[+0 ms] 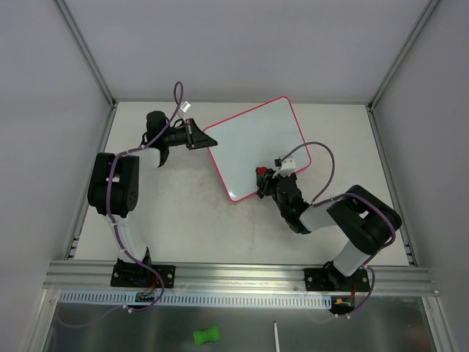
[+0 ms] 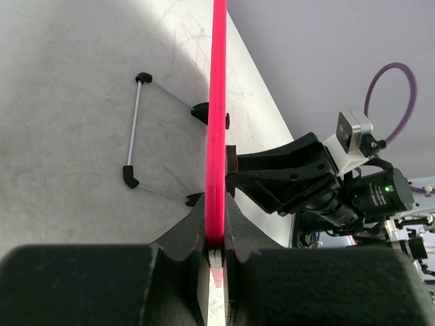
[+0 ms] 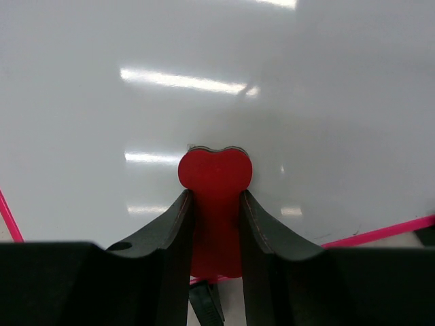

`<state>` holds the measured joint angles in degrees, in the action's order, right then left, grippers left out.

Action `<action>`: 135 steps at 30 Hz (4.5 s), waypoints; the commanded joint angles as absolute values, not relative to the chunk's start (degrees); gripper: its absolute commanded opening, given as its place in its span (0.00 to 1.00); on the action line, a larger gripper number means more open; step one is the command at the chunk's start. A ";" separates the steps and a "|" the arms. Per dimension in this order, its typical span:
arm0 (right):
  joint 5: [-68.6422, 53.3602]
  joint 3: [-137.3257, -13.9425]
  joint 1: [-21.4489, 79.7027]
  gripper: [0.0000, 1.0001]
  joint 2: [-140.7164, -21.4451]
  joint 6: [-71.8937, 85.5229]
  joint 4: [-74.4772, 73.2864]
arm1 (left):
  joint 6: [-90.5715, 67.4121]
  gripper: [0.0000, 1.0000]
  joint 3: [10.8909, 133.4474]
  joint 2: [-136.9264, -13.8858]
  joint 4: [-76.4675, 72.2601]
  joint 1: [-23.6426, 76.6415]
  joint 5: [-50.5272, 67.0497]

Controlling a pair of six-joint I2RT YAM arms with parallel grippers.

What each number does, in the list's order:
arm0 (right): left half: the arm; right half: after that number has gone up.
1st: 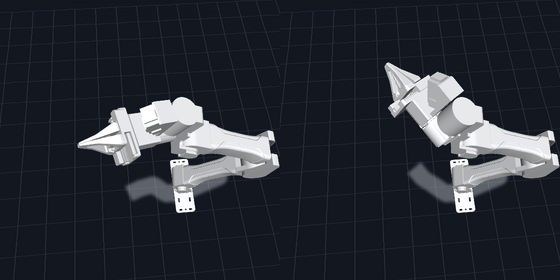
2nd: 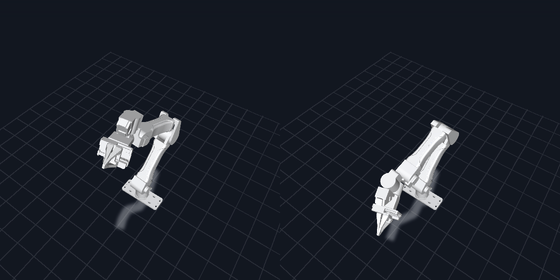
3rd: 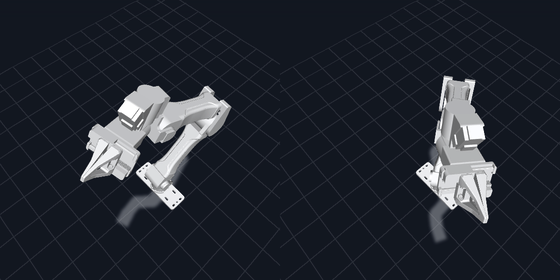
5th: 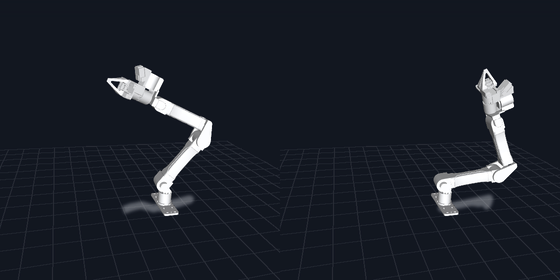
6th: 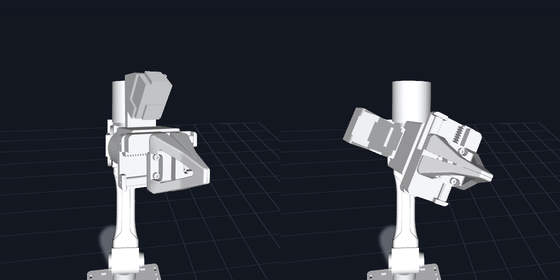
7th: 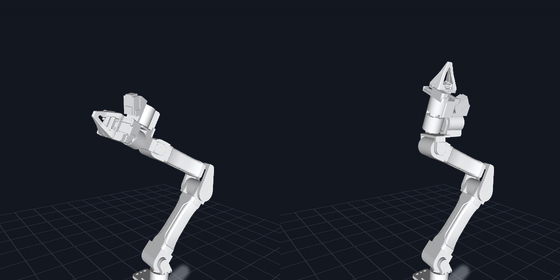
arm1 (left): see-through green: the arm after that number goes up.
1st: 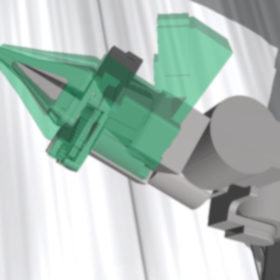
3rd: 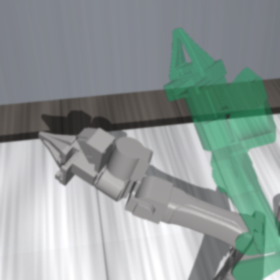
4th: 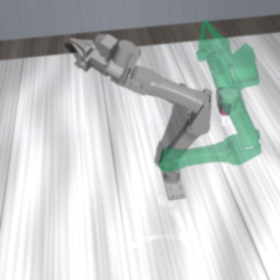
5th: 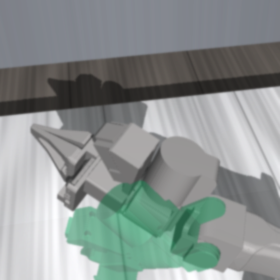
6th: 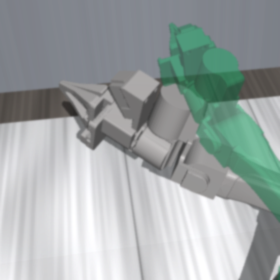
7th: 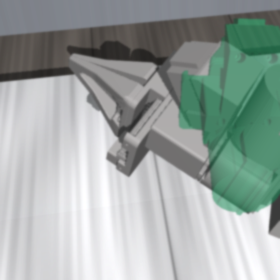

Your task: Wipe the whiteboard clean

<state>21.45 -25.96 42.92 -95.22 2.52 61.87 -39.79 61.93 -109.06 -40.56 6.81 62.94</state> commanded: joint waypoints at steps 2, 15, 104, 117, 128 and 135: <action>24.17 -21.10 38.42 0.00 -96.59 7.73 59.93 | -37.53 0.00 62.14 -107.40 -37.27 7.91 65.21; 22.94 -20.57 29.45 0.00 -98.17 12.83 61.35 | -37.53 0.00 62.31 -107.58 -37.00 7.91 65.39; 31.99 -51.68 64.07 0.00 -98.09 -12.66 0.70 | -36.39 0.00 63.02 -106.96 -34.01 7.91 64.78; 33.40 -44.58 64.07 0.00 -83.98 -9.94 1.39 | -36.04 0.00 63.11 -106.79 -33.57 7.82 64.69; 33.22 -41.93 59.60 0.00 -69.97 -0.90 -12.91 | -35.95 0.00 62.93 -106.70 -33.13 7.91 64.07; 28.58 -38.06 54.32 0.01 -67.06 5.79 -16.78 | -35.25 0.02 62.67 -105.91 -32.26 7.91 63.81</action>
